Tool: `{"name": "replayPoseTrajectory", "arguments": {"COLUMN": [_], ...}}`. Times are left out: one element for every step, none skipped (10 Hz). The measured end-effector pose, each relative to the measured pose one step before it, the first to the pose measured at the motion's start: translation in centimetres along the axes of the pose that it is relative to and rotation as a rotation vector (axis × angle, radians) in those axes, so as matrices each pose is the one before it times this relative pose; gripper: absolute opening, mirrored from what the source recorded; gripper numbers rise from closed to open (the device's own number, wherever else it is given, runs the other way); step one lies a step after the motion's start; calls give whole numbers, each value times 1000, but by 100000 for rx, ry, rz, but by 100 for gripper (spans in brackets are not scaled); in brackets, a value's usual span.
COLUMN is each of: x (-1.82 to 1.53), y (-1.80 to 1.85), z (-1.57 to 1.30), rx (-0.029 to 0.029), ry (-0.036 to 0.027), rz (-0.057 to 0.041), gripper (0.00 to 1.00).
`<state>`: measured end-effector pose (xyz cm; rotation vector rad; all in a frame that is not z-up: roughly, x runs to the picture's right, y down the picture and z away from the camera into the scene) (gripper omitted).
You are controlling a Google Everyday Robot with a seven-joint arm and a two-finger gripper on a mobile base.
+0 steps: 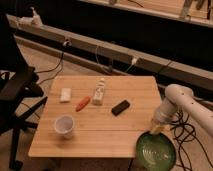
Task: Pick up the ceramic bowl
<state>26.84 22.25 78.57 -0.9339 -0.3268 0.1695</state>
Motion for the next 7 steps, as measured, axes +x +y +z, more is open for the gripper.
{"name": "replayPoseTrajectory", "arguments": {"x": [-429,-889,-1030,-897,-1757,-948,-1521], "y": [-431,-832,-929,-830,-1439,-740,-1002], "z": [-1144,-2269,-1941,-1609,-2412,-1355,-2000], "rx": [2213,4035,3389,2611,3999,2065,3253], "ry": [-168,-331,-65,87,-485,-951,-2497], "rz": [207,194,-356,-537,-1658,-849,-2192], "gripper": [0,0,0,0,0,0,2]}}
